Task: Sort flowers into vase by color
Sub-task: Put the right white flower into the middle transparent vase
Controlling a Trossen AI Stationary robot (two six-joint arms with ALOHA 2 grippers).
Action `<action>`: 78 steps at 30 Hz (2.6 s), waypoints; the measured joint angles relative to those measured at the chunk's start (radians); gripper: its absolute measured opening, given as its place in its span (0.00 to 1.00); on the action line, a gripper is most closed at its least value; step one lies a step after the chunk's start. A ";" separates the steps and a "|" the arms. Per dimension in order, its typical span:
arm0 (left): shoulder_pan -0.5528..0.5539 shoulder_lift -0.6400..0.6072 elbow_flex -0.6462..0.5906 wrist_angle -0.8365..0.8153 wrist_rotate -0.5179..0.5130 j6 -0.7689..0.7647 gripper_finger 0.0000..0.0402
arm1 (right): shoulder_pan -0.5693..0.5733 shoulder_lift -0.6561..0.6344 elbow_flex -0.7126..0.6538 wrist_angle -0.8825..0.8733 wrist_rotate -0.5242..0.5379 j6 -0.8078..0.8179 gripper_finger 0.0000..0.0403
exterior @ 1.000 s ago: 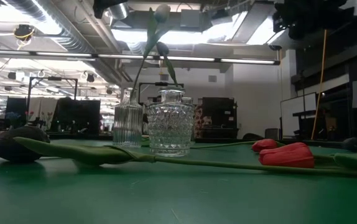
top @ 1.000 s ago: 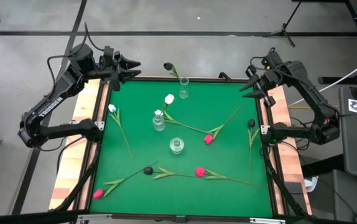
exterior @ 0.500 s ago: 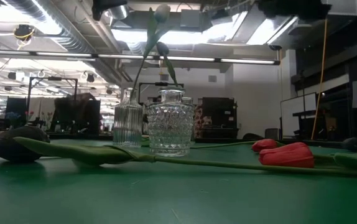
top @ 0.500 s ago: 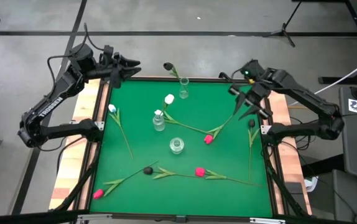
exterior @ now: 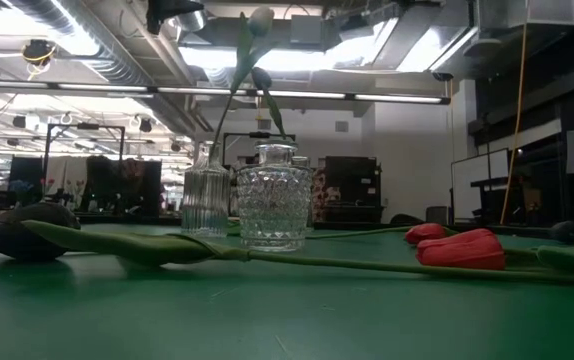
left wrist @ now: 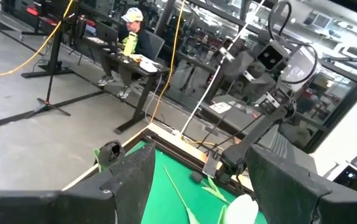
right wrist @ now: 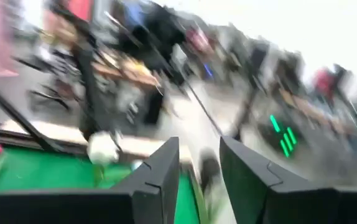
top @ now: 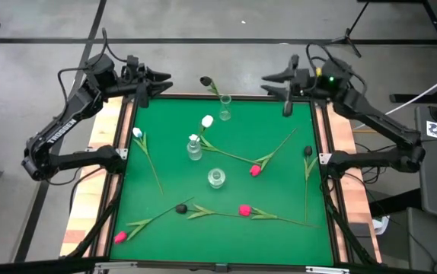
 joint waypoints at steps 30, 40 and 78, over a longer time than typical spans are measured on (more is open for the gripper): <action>0.003 -0.037 0.000 -0.271 0.061 0.247 0.62 | 0.387 0.035 -0.325 -0.566 0.196 -0.119 0.50; 0.003 -0.037 0.000 -0.294 0.061 0.248 0.62 | 0.387 0.201 -0.325 -0.732 0.343 -0.418 0.65; 0.211 -0.023 -0.209 -0.294 0.243 0.358 0.62 | 0.219 0.201 -0.325 -0.496 0.182 -0.336 0.52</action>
